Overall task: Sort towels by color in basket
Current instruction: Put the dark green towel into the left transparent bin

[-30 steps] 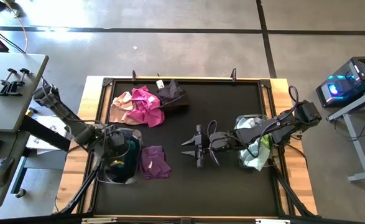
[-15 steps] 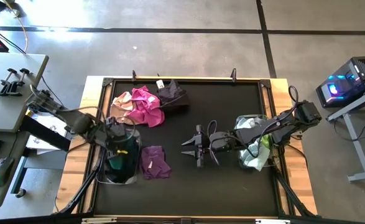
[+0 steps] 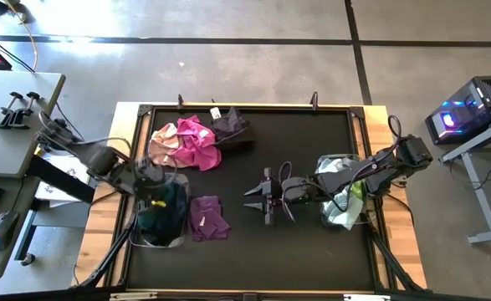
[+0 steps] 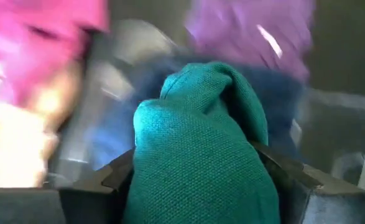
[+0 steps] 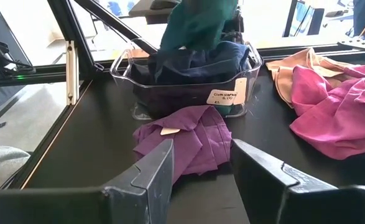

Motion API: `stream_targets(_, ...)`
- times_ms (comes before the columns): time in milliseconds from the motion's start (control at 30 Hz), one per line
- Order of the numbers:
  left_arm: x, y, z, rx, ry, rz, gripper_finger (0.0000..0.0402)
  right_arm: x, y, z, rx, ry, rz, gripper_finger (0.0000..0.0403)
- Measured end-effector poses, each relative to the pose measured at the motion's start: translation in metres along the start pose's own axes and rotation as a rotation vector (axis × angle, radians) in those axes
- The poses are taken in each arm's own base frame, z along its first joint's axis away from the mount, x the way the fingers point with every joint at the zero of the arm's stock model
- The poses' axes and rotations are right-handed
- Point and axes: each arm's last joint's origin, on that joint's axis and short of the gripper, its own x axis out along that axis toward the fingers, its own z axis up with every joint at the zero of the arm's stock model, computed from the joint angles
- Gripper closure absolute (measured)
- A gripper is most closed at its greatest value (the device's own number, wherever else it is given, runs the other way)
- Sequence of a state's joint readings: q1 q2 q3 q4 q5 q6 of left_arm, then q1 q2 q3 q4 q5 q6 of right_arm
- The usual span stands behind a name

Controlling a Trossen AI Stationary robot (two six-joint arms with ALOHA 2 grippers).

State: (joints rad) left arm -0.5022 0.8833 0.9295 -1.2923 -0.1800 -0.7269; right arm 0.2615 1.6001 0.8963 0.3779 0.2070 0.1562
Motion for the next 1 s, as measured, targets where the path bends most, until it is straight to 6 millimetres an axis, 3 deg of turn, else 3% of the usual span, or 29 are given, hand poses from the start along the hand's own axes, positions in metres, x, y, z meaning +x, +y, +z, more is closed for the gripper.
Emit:
stream_targets(200,0.037,-0.005,-0.011,0.048,0.082,-0.085,0.0166,0.0,0.0,0.0,0.0,0.0,-0.001,0.0245)
stream_targets(500,0.034,0.006,0.0,-0.011,0.095,-0.117,0.0116,0.0,-0.001,0.0,0.001,0.0,-0.004,0.0245)
stream_targets(633,0.024,0.006,0.004,-0.039,0.182,-0.285,0.0104,0.001,-0.003,0.0,0.003,-0.001,-0.009,0.0245)
stream_targets(733,0.006,0.006,0.011,-0.063,0.191,-0.351,0.0103,0.001,-0.004,0.001,0.004,-0.001,-0.013,0.0245)
stream_targets(1000,-0.036,0.014,0.014,-0.059,0.206,-0.201,0.0104,0.001,-0.004,0.002,0.008,-0.017,-0.01,0.0245)
